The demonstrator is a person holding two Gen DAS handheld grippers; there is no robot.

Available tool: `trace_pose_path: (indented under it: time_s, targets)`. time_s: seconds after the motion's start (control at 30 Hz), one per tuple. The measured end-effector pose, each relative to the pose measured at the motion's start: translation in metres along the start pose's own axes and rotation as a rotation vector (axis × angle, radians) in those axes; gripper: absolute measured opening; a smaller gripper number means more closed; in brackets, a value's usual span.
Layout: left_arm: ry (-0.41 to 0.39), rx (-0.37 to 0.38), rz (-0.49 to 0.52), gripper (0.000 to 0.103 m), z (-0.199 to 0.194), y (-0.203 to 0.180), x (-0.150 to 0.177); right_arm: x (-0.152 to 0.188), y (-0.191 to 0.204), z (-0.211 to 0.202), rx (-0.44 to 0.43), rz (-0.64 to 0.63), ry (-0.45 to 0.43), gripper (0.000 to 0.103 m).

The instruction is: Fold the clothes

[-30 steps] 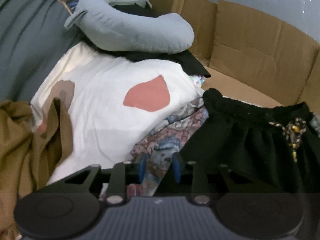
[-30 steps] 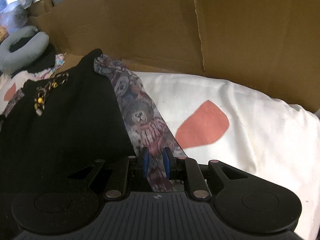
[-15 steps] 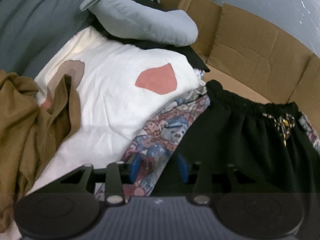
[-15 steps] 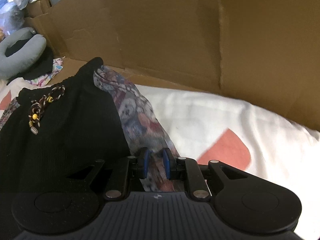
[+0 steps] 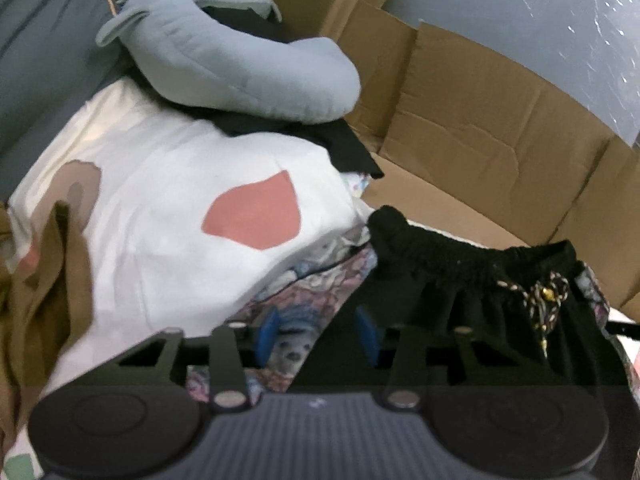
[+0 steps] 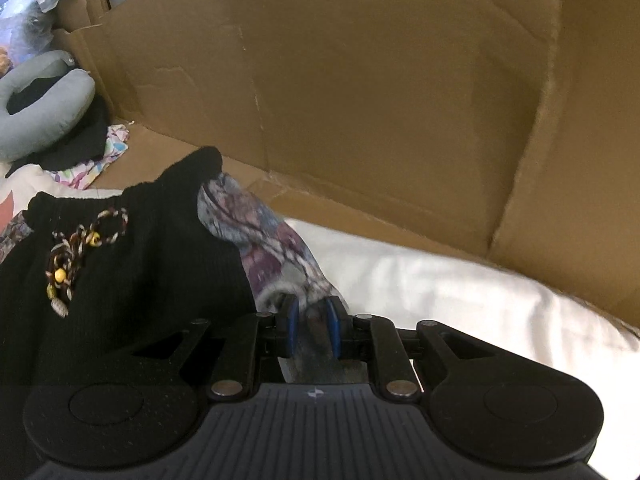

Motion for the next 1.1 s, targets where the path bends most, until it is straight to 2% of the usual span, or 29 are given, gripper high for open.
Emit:
trace_pose_path:
  time_s: [0.33,0.47,0.63,0.7,0.73,0.77,0.8,0.93,1.1]
  targets:
    - [-0.042,0.021,-0.011,0.031,0.012,-0.001,-0.007,-0.017,0.011,0.015,-0.025,-0.039,-0.024,0.021]
    - [-0.062,0.057,-0.011,0.027,0.02,-0.007,-0.012,-0.021,0.014,0.023,-0.03,-0.059,-0.031,0.021]
    - [-0.044,0.074,0.017,0.026,0.037,-0.018,-0.016,-0.028,0.022,0.031,-0.048,-0.098,-0.041,0.02]
    - [-0.019,0.049,0.024,0.026,0.048,-0.02,-0.017,-0.03,0.025,0.035,-0.053,-0.112,-0.043,0.02]
    - [-0.003,0.023,0.029,0.021,0.054,-0.019,-0.017,-0.031,0.027,0.038,-0.055,-0.116,-0.038,0.02]
    - [0.003,0.013,0.032,0.006,0.056,-0.02,-0.017,-0.032,0.028,0.042,-0.056,-0.116,-0.031,0.02]
    - [-0.002,0.02,0.033,0.003,0.054,-0.02,-0.018,-0.033,0.028,0.045,-0.058,-0.109,-0.019,0.02]
    - [-0.021,0.046,0.036,0.003,0.046,-0.023,-0.02,-0.041,0.021,0.053,-0.081,-0.024,0.027,0.021]
    - [-0.045,0.078,0.039,0.005,0.036,-0.025,-0.023,-0.048,0.025,0.034,-0.08,-0.055,-0.026,0.022]
Point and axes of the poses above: each gripper's, at about its wrist camera, not at the fingertips, and z roughly the way its jaws point, y to its left, x to its underside, the point moved 2 cm from there along z, roughly the way its jaws point, and after that the axes turned 1 degree about -z, right-handed, at the moved point
